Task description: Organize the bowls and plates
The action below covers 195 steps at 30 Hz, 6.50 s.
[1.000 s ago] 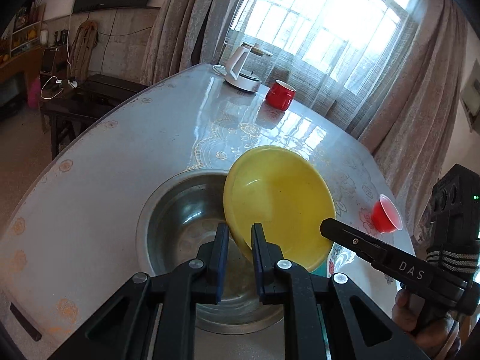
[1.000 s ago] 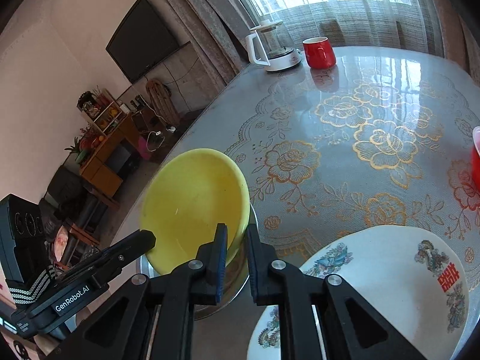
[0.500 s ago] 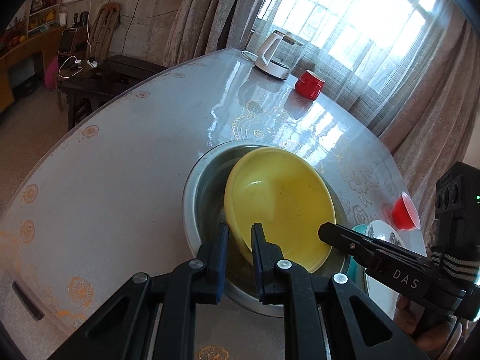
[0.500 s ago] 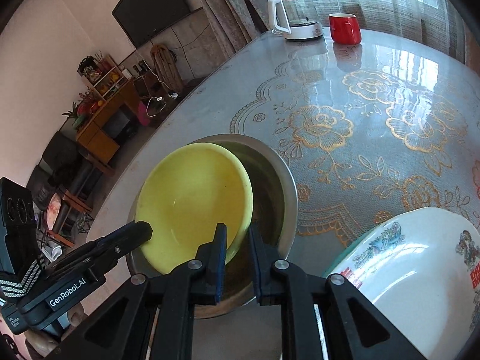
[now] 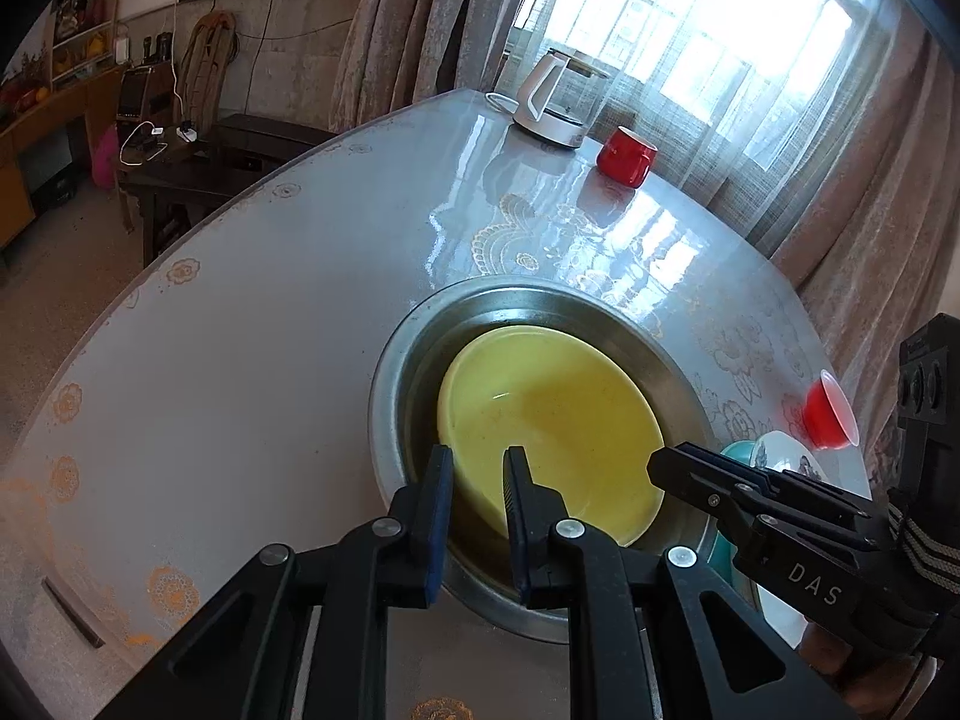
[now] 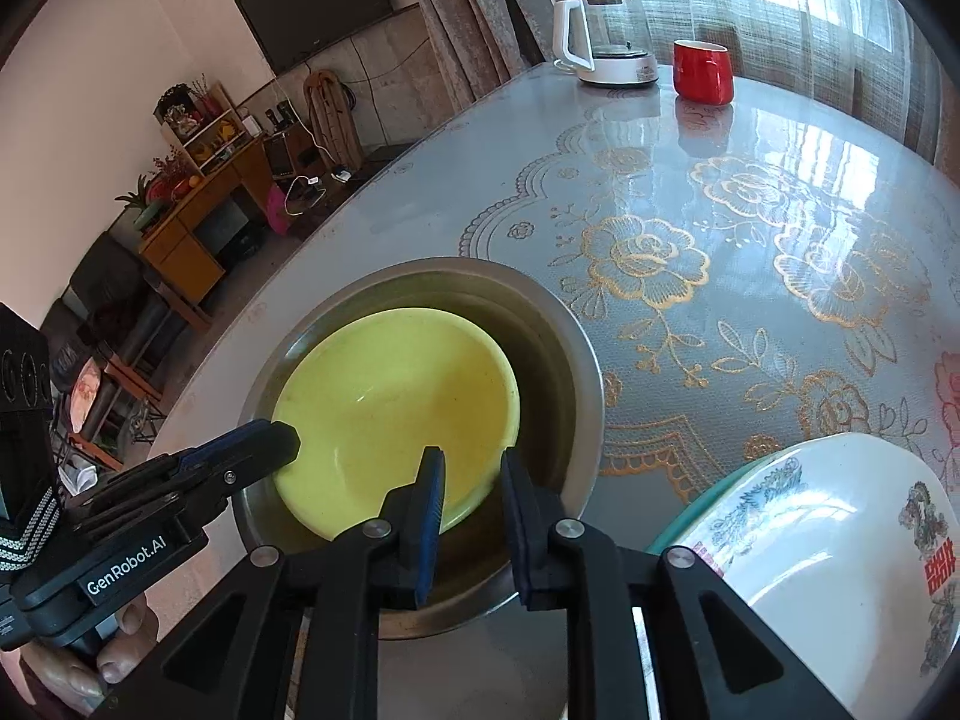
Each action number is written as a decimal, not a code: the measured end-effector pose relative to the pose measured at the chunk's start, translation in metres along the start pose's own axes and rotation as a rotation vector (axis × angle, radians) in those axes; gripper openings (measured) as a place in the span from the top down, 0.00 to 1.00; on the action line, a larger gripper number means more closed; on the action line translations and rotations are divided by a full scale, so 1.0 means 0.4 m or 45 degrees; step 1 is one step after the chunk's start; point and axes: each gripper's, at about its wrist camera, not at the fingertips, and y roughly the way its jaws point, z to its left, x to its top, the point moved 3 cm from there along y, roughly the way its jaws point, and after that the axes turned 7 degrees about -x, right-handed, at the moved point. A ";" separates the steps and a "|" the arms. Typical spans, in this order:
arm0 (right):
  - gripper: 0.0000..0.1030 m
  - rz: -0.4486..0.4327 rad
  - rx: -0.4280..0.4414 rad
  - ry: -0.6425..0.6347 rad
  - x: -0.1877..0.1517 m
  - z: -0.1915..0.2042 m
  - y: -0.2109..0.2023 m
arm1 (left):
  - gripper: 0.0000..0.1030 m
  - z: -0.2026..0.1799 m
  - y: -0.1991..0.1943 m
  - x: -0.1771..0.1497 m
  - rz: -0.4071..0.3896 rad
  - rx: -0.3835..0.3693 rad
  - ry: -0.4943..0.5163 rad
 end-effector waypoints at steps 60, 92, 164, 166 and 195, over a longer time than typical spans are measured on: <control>0.66 -0.315 -0.133 0.714 -0.159 -0.511 -0.252 | 0.82 -0.326 0.055 -0.039 0.023 -0.020 0.433; 0.63 -0.323 -0.407 1.067 -0.216 -0.884 -0.302 | 0.80 -0.607 0.210 -0.010 0.157 -0.162 0.613; 0.87 -0.311 -0.321 0.884 -0.100 -0.893 -0.225 | 0.89 -0.871 0.533 0.084 0.333 -0.405 0.423; 0.87 -0.313 -0.309 0.904 -0.102 -0.902 -0.225 | 0.89 -0.868 0.539 0.088 0.338 -0.419 0.409; 0.85 -0.255 -0.175 0.949 -0.116 -0.857 -0.197 | 0.89 -0.815 0.498 0.023 0.376 -0.222 0.439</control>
